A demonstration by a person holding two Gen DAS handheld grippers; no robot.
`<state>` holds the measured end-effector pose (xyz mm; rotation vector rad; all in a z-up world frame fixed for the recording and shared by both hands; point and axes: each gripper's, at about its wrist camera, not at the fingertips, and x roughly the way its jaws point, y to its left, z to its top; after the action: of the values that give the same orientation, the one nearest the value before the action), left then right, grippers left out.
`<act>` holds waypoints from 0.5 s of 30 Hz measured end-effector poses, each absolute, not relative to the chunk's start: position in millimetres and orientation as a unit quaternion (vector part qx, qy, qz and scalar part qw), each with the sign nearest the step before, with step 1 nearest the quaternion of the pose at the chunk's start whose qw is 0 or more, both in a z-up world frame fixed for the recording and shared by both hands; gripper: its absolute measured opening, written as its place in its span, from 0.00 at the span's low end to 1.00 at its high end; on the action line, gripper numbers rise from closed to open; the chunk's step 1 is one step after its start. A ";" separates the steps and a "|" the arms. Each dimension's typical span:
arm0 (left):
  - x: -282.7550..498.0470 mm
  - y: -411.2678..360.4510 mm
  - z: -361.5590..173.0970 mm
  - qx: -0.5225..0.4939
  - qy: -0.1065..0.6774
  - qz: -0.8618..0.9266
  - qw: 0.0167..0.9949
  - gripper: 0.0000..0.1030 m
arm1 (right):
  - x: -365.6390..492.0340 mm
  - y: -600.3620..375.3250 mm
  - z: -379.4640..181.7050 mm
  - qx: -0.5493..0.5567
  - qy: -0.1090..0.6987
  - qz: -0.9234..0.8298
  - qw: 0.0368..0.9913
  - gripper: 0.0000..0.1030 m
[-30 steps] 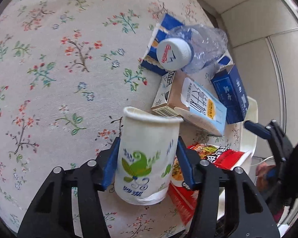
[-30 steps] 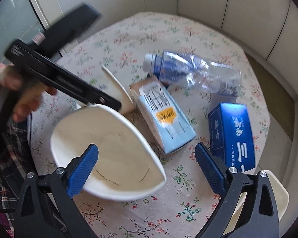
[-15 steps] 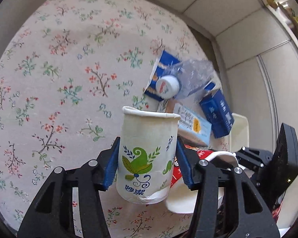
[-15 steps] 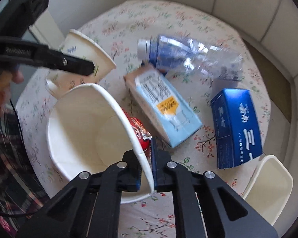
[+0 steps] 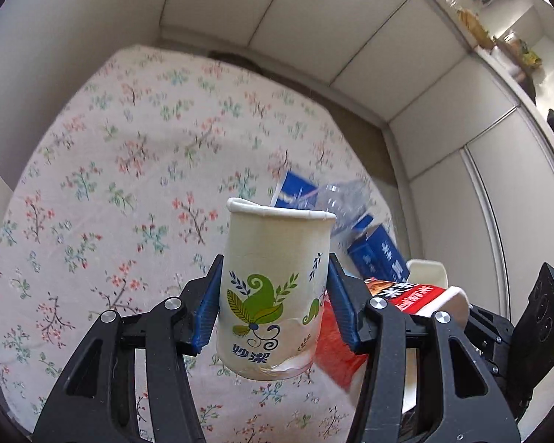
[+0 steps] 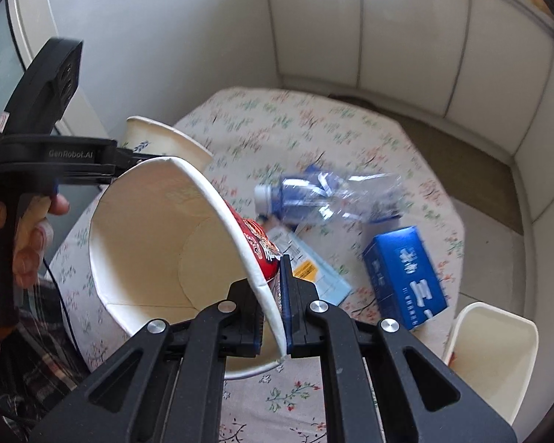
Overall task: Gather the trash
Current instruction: 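Carry the paper cup and the noodle cup in both grippers over the bin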
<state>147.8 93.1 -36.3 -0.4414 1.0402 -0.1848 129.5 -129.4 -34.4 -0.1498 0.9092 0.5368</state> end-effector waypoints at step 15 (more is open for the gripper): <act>140.4 66.9 1.5 -0.204 0.415 -0.097 0.881 0.49 | 117.1 -206.7 12.1 -0.003 0.321 0.096 0.942 0.08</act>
<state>140.4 66.9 1.5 -0.4257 0.8640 -0.2019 117.1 -206.7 12.1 -0.0071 0.6544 0.1963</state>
